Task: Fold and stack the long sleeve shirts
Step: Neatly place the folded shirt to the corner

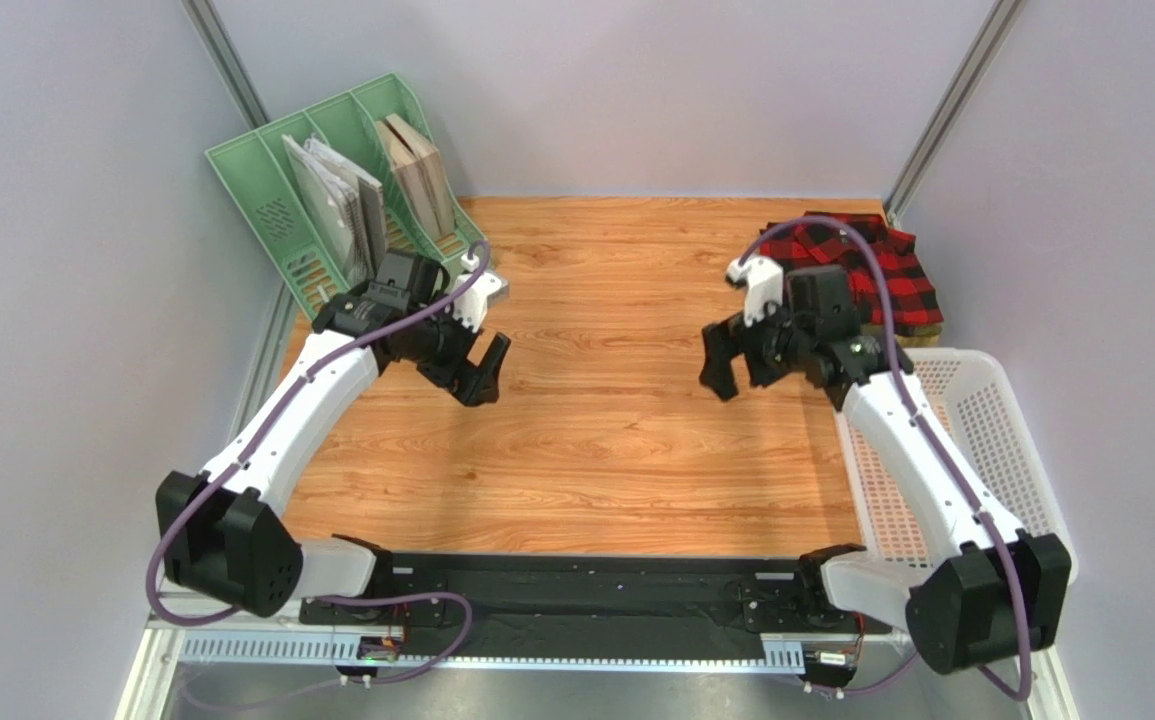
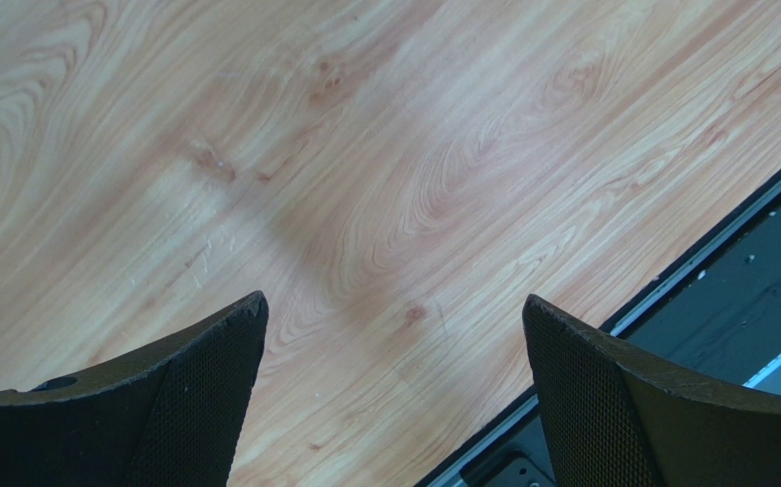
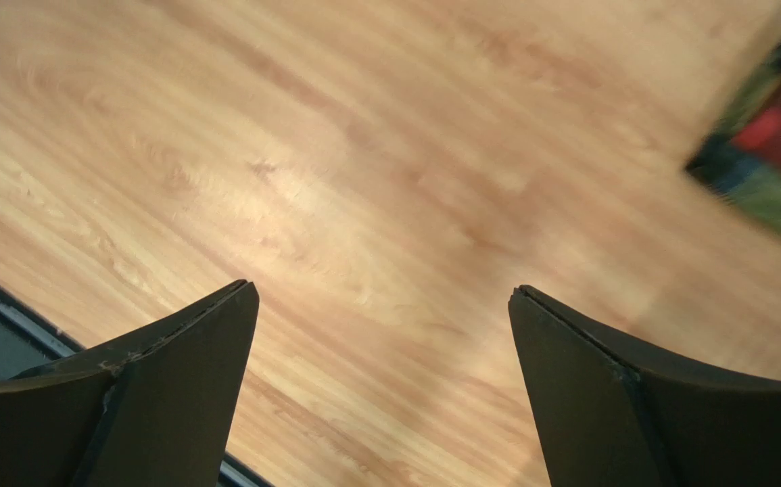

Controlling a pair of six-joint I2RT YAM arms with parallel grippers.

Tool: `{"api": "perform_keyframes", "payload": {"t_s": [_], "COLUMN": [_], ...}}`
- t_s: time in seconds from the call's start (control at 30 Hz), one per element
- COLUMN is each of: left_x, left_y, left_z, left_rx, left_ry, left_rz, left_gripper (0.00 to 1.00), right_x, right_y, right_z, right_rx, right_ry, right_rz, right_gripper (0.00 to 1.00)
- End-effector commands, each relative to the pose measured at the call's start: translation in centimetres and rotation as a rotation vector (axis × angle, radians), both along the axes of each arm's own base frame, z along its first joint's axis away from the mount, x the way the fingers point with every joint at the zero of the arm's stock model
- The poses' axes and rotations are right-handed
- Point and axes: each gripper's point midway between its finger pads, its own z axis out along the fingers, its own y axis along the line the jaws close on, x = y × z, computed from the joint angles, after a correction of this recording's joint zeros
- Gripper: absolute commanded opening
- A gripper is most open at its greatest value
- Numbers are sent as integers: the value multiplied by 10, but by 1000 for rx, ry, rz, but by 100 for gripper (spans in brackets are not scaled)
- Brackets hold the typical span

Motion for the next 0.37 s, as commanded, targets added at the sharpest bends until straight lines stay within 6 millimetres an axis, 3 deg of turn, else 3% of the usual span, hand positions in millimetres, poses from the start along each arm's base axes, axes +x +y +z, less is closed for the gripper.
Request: {"api": "perform_keyframes", "payload": {"t_s": [0.0, 0.13, 0.33], "left_x": [-7, -17, -17], "left_y": [11, 18, 23], "left_z": [-1, -14, -24], "left_rx": [33, 48, 64], "left_ry": [-73, -87, -99], "left_rz": [17, 19, 48], "left_gripper": [99, 99, 99], "right_x": [-24, -44, -46], "right_y": [9, 23, 27], "right_z": [-10, -26, -32], "right_rx": [3, 13, 6], "right_ry": [-32, -3, 2], "right_rz": [-24, -1, 10], "right_gripper": [100, 100, 100]}}
